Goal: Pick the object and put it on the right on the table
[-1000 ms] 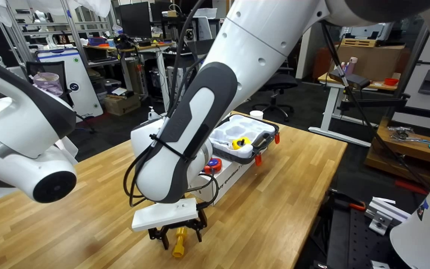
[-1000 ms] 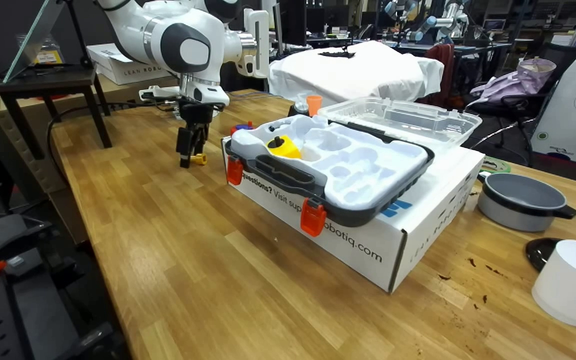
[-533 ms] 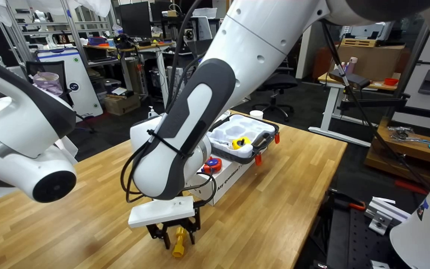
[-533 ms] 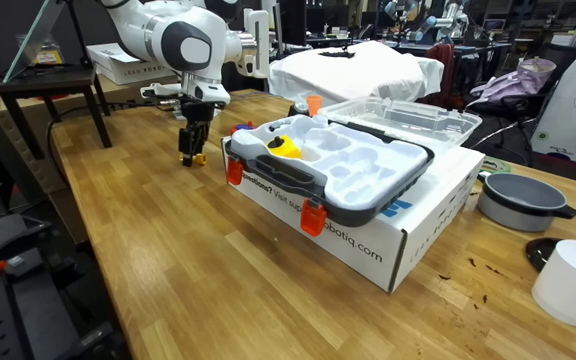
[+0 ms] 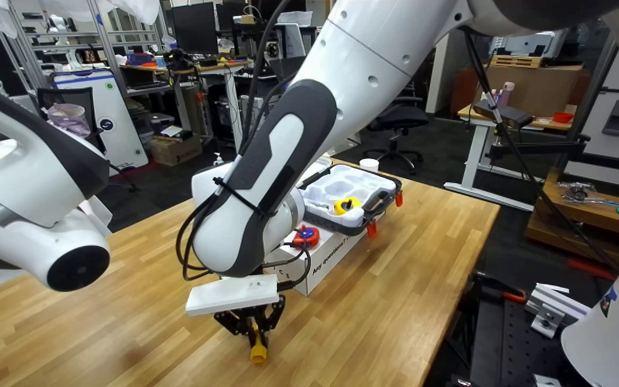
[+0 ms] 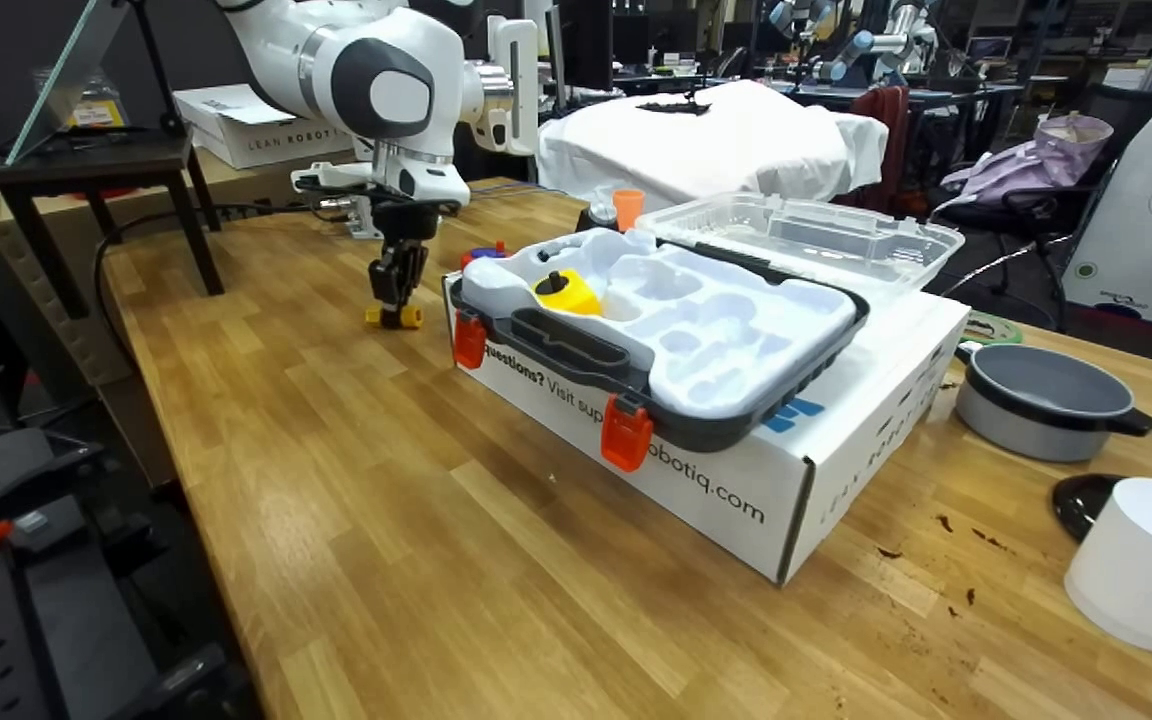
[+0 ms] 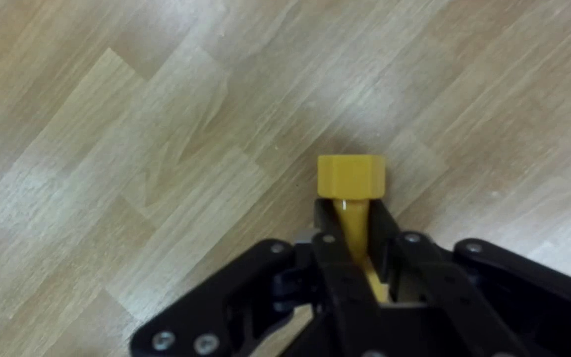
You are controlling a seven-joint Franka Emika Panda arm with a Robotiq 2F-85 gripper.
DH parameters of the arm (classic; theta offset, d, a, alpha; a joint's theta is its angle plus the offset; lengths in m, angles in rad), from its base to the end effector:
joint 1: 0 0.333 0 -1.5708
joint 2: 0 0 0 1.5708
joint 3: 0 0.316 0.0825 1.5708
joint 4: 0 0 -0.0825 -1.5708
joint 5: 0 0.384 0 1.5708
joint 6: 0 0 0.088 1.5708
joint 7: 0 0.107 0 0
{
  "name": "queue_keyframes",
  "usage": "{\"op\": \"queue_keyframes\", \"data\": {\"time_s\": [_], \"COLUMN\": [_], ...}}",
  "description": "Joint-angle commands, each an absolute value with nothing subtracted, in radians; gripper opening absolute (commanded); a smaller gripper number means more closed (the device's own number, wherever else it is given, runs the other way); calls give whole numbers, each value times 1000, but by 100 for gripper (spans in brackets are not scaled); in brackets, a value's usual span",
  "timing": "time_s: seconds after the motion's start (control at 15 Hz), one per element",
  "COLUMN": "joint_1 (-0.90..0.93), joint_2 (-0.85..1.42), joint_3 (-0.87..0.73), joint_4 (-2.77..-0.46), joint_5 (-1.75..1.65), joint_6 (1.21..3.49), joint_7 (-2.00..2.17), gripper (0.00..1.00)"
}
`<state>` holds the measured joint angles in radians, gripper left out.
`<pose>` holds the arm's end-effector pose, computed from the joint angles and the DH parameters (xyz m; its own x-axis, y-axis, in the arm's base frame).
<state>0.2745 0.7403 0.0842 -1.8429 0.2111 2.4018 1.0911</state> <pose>0.5760 0.2167 0.1092 0.5801 -0.7789 -0.2382 -0.7838 -0.6134 0.0969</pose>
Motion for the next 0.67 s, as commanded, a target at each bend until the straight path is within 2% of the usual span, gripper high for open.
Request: {"op": "queue_keyframes", "data": {"time_s": [0.0, 0.6], "joint_1": [253, 218], "joint_2": [686, 357], "joint_3": [91, 113], "joint_4": [-1888, -2107], "joint_5": [228, 202], "joint_6": [2433, 2389], "joint_7": [1038, 613], "gripper": [5, 5]}}
